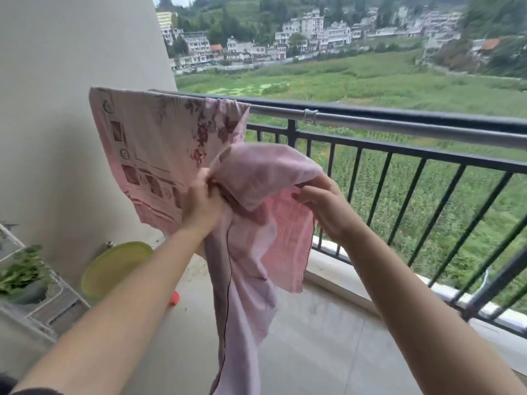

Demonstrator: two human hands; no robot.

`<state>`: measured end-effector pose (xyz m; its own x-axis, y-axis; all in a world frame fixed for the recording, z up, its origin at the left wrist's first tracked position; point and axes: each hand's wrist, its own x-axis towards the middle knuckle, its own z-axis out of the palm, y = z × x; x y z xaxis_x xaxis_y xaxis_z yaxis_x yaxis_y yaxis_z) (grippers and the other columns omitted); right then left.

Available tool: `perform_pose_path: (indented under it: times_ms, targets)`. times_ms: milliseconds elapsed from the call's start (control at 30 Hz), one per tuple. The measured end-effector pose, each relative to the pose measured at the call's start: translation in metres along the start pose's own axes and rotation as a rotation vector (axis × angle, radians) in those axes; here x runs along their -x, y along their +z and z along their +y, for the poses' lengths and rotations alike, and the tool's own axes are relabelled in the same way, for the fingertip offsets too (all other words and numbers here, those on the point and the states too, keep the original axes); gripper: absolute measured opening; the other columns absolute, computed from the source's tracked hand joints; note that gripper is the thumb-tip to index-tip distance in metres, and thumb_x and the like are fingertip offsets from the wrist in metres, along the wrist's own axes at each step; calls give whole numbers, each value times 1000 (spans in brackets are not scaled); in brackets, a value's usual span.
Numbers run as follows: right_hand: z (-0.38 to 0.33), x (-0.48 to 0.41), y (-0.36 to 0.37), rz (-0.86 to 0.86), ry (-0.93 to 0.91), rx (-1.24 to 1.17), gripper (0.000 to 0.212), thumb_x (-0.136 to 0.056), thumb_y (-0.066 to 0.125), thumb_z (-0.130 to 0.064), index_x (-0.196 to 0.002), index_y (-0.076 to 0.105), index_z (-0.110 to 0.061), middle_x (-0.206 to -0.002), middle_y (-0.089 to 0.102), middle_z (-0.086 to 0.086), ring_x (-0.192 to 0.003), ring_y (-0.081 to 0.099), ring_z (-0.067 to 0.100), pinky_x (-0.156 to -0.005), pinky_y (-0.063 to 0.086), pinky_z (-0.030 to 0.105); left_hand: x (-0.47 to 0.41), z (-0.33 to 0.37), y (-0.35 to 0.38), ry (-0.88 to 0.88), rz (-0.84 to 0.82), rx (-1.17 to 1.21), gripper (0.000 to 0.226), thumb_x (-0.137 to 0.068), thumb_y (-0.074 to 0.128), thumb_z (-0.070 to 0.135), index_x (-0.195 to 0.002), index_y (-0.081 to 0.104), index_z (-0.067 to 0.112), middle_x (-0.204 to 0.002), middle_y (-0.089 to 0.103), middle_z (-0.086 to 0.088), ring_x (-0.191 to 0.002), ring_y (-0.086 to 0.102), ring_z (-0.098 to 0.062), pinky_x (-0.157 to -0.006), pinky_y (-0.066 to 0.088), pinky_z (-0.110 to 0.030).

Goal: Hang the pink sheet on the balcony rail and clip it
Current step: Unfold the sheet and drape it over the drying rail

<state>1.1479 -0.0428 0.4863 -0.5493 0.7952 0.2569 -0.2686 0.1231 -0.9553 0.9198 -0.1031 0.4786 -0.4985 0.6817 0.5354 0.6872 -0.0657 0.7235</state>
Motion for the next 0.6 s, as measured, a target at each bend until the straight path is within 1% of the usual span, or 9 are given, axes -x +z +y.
perform_pose_path:
  times_ms: [67,133,233,300,367,433,500,533,600]
  targets:
    - [24,-6,-9,305,-23,424,48,-74,80,-25,-118,60,-18,-118,62,0,-109,61,19,-98,52,47,-27,3,-28,6,102,7,21,-90,44,4,-100,59,13,-87,63,-2,-81,59,-23,-67,41,-30]
    - [53,-8,-7,507,25,805,62,-61,86,-49,-108,53,-24,-122,50,-2,-113,52,18,-99,47,38,-49,13,-52,102,125,2,20,-90,42,7,-100,59,14,-89,62,-5,-80,55,-14,-72,42,-29]
    - [97,-7,8,660,112,960,89,-55,87,-58,-118,37,-20,-145,26,10,-135,29,27,-111,34,45,-73,30,-82,199,145,66,19,-92,39,7,-95,55,17,-90,59,-2,-78,50,-2,-75,40,-20]
    - [123,-10,18,607,255,960,124,-48,89,-60,-142,17,-24,-157,3,14,-146,13,31,-117,24,51,-91,38,-100,225,192,118,23,-91,37,9,-86,49,29,-83,53,7,-77,47,1,-77,39,-24]
    - [142,-15,31,462,433,956,153,-40,88,-66,-152,-11,-31,-160,-14,14,-150,1,31,-119,15,55,-107,46,-114,221,230,140,23,-89,37,16,-80,49,33,-80,52,8,-81,48,-7,-77,40,-32]
    - [155,-29,50,267,584,919,160,-40,85,-70,-151,-24,-31,-161,-21,11,-151,-7,32,-120,11,54,-120,51,-123,236,215,197,21,-89,38,21,-79,52,33,-79,53,12,-82,48,-10,-77,39,-32]
    - [163,-49,72,84,638,887,149,-47,77,-73,-155,-15,-28,-163,-15,10,-151,-5,34,-120,11,51,-131,52,-131,239,182,278,21,-90,39,28,-78,54,36,-79,53,15,-82,47,-11,-77,37,-34]
    - [163,-58,83,1,631,923,137,-50,69,-75,-157,-1,-26,-164,-3,10,-151,3,35,-120,15,50,-135,54,-134,237,166,309,21,-91,40,32,-77,54,37,-80,52,15,-82,46,-12,-78,36,-35]
    - [161,-78,99,-147,570,1042,93,-68,60,-69,-147,39,-23,-149,41,13,-139,37,35,-110,38,42,-150,47,-142,231,151,316,19,-93,41,40,-80,54,37,-87,54,9,-86,49,-13,-83,39,-38]
